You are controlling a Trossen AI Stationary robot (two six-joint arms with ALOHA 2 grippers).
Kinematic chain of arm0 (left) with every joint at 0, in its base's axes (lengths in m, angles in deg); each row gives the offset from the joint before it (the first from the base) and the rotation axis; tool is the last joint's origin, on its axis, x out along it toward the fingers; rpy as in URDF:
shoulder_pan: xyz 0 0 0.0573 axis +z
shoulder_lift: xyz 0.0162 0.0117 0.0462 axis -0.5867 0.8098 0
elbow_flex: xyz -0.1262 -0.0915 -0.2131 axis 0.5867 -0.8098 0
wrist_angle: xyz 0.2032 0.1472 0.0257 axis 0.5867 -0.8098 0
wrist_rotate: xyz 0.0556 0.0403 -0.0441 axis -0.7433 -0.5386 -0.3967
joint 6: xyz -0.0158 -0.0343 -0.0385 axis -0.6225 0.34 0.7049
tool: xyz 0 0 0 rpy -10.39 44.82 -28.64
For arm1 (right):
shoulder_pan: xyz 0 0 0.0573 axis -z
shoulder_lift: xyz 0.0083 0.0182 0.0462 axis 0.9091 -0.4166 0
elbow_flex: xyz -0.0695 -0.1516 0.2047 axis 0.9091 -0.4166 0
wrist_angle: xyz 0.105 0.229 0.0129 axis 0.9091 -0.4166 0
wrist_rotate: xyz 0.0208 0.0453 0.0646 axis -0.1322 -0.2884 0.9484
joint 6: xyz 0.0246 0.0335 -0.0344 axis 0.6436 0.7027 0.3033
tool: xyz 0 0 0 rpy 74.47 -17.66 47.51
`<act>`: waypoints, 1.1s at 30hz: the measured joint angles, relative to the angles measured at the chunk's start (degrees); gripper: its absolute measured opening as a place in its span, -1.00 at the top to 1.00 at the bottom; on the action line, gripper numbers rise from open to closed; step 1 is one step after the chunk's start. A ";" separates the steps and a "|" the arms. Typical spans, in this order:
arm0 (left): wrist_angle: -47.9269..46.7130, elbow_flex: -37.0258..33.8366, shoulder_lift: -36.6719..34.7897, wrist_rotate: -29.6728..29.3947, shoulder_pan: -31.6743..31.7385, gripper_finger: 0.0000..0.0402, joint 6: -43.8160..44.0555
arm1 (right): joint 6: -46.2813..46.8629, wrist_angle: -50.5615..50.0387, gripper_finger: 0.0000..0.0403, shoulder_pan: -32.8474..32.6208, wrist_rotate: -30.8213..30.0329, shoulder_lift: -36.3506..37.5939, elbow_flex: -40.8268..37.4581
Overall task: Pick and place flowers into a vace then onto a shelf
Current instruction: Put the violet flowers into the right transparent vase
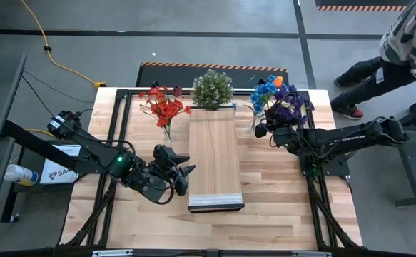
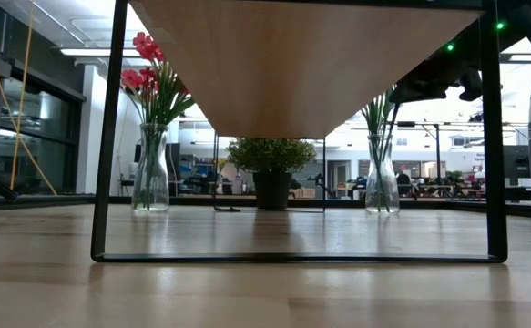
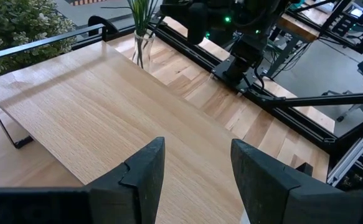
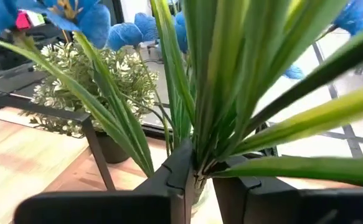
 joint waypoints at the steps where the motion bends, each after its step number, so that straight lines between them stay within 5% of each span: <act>1: 0.02 0.00 0.00 0.00 -0.01 -0.07 0.00 | -0.06 -0.02 0.77 0.00 0.36 0.00 0.00; 33: 0.04 0.00 0.00 0.42 0.01 -0.07 0.02 | -8.01 -3.22 0.66 0.00 9.29 0.22 0.00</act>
